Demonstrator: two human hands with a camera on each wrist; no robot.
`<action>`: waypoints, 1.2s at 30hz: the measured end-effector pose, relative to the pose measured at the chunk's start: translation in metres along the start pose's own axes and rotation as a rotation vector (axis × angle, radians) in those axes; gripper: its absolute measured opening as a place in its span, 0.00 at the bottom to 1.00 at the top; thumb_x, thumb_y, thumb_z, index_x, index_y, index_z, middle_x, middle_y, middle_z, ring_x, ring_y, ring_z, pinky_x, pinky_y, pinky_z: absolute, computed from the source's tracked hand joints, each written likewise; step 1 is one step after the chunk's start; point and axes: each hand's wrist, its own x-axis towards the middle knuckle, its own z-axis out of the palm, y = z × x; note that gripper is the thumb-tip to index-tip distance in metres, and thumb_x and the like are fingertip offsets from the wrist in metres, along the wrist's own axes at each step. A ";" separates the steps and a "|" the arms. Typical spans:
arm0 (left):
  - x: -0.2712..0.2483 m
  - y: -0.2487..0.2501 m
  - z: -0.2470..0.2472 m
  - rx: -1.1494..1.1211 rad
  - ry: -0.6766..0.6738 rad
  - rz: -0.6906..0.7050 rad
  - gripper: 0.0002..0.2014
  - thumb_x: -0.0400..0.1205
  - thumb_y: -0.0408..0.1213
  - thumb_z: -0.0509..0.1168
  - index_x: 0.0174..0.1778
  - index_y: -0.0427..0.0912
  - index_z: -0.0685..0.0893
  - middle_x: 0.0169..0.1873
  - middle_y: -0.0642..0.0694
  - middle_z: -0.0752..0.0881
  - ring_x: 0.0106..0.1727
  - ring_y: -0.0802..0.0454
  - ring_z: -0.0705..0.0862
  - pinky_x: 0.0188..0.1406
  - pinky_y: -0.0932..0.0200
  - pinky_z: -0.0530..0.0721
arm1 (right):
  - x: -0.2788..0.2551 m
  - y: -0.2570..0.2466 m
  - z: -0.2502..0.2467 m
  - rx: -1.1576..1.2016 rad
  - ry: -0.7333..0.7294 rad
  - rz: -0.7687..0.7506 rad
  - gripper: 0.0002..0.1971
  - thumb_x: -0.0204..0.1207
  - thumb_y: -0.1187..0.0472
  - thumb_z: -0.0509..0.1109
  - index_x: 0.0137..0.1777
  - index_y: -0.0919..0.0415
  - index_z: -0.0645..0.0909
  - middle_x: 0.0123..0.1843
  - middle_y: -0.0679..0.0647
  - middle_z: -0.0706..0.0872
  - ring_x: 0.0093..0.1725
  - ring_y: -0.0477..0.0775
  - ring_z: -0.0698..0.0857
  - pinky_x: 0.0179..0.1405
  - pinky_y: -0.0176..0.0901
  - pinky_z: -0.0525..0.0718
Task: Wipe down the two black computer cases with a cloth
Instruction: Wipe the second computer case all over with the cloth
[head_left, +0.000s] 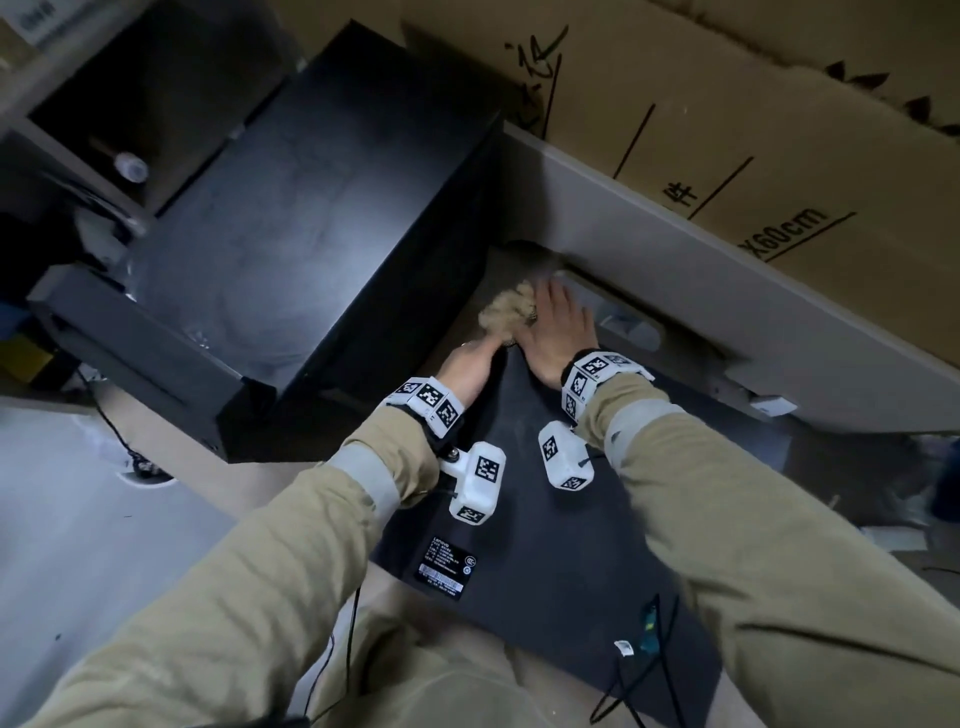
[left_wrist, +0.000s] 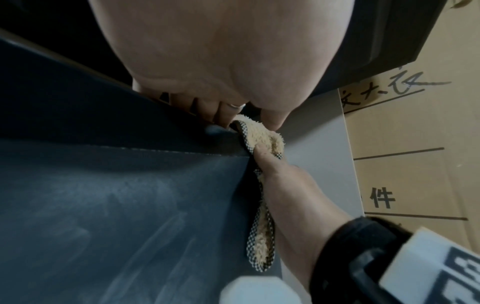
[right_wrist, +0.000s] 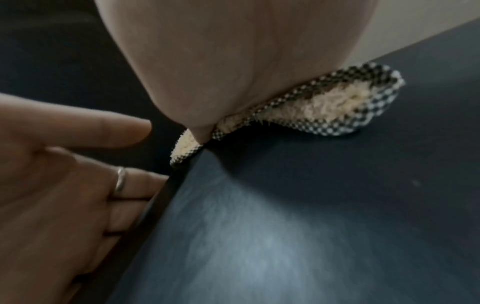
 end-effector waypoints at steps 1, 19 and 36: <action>0.000 0.001 0.000 -0.005 -0.003 0.000 0.31 0.86 0.56 0.58 0.62 0.27 0.85 0.64 0.26 0.83 0.68 0.35 0.81 0.66 0.50 0.76 | 0.005 0.001 -0.004 0.018 -0.020 -0.011 0.36 0.88 0.47 0.56 0.90 0.57 0.44 0.91 0.57 0.46 0.89 0.61 0.47 0.86 0.62 0.47; -0.005 -0.002 -0.008 0.136 0.207 0.051 0.18 0.79 0.42 0.62 0.56 0.32 0.83 0.51 0.34 0.88 0.53 0.35 0.87 0.50 0.52 0.82 | -0.040 -0.013 -0.029 0.508 0.127 0.060 0.32 0.71 0.50 0.66 0.78 0.46 0.74 0.69 0.50 0.87 0.70 0.55 0.83 0.73 0.53 0.78; -0.005 -0.004 -0.008 0.304 -0.162 -0.146 0.28 0.61 0.61 0.81 0.44 0.41 0.88 0.38 0.47 0.91 0.40 0.50 0.89 0.52 0.54 0.88 | 0.011 0.009 -0.032 0.592 -0.066 0.429 0.42 0.60 0.40 0.87 0.70 0.61 0.82 0.65 0.59 0.89 0.60 0.59 0.88 0.66 0.50 0.85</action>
